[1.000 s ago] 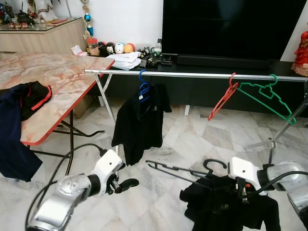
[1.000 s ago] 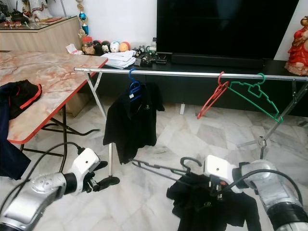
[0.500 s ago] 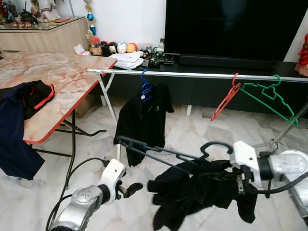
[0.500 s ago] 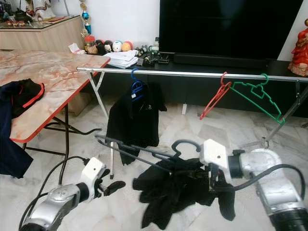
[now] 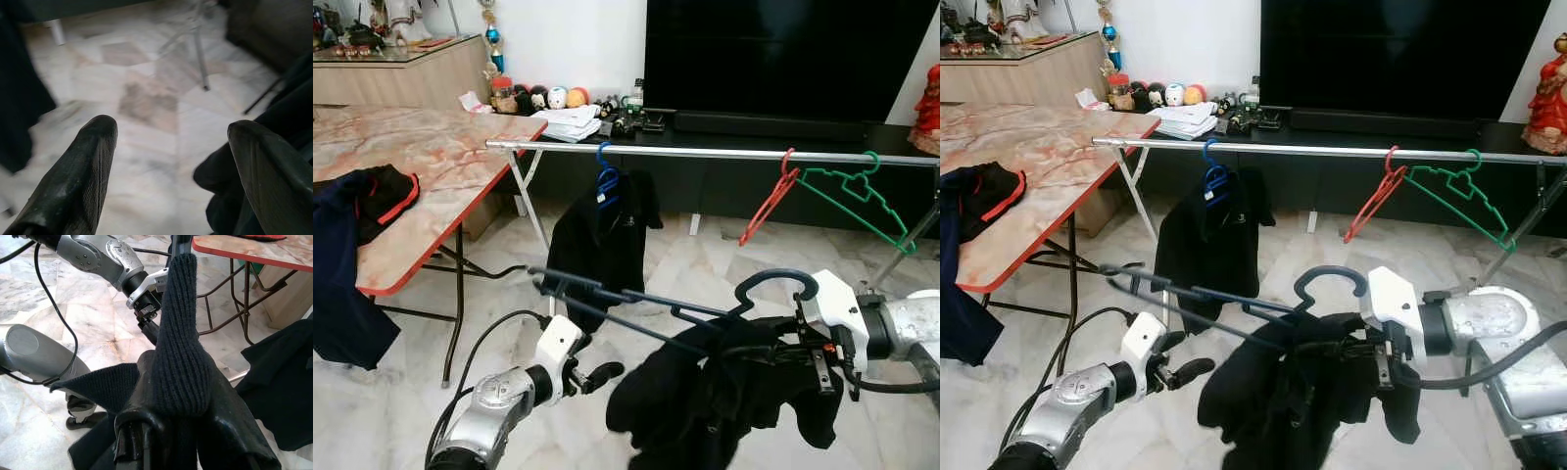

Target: Hang hanger

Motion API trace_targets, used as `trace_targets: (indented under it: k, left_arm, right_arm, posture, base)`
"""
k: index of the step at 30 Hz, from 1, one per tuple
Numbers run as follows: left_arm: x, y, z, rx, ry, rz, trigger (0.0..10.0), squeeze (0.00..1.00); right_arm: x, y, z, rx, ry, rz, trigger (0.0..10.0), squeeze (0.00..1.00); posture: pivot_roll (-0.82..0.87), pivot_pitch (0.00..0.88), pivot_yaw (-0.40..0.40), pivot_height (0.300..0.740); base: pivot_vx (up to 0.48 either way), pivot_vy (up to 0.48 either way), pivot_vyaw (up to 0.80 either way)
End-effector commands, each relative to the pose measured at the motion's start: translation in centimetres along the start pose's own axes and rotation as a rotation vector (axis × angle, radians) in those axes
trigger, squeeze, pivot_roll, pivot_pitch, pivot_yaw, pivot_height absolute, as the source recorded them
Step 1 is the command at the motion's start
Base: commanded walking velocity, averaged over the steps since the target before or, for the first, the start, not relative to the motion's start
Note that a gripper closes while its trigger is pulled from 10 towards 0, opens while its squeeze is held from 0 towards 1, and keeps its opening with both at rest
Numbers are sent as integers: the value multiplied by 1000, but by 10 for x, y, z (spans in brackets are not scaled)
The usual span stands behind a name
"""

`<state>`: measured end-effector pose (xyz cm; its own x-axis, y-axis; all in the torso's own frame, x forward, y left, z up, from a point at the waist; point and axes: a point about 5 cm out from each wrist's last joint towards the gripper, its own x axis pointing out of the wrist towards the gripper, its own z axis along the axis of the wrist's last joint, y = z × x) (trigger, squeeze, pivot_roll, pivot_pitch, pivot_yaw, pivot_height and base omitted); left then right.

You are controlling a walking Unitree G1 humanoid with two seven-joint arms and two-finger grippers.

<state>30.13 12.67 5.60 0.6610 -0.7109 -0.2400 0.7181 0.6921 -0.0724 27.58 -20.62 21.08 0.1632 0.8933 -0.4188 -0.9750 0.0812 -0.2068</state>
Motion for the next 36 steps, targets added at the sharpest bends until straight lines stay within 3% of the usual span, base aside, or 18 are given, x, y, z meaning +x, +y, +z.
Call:
trace_targets:
  k: [1,5,7,8,11,12,23,24,25,36]
  left_arm:
    - [0,-1,6,6,-28,-59,10000,0]
    - [-1,-3,5,51,18,-114,10000,0]
    - [-5,1,1,141,77,-110,10000,0]
    - [-9,7,-5,218,164,-93,10000,0]
    - [-12,11,-8,264,204,-84,10000,0]
    - [-13,13,-8,288,209,-74,10000,1000]
    - [-12,6,-10,264,211,-139,10000,1000]
    - [-10,5,-9,257,200,-137,10000,122]
    - [-7,3,-8,252,188,-139,10000,0]
    - [-3,-2,-8,204,173,-176,10000,0]
  right_arm:
    - [-7,0,12,-48,-11,-16,0,0]
    - [-7,0,7,-41,14,-21,0,0]
    - [-8,0,4,-31,33,-22,0,0]
    - [-7,1,0,-24,53,-20,0,0]
    - [-7,2,-2,-18,66,-18,0,0]
    - [-7,1,-6,-15,89,-21,0,0]
    - [3,0,-8,-26,101,-5,0,0]
    - [6,0,-6,-43,104,3,0,0]
    - [9,-1,-3,-59,103,10,0,0]
    - [23,-10,13,-149,81,24,0,0]
  posture:
    - [-15,40,53,740]
    - [-13,42,53,740]
    - [-7,42,54,740]
    - [-6,42,55,740]
    - [-5,42,57,740]
    - [-4,41,57,740]
    - [3,40,58,740]
    - [2,41,62,740]
    - [3,40,60,740]
    - [7,38,67,740]
  base:
    - [0,0,0]
    - [0,0,0]
    - [0,0,0]
    - [0,0,0]
    - [0,0,0]
    - [0,0,0]
    - [0,0,0]
    - [0,0,0]
    - [0,0,0]
    - [0,0,0]
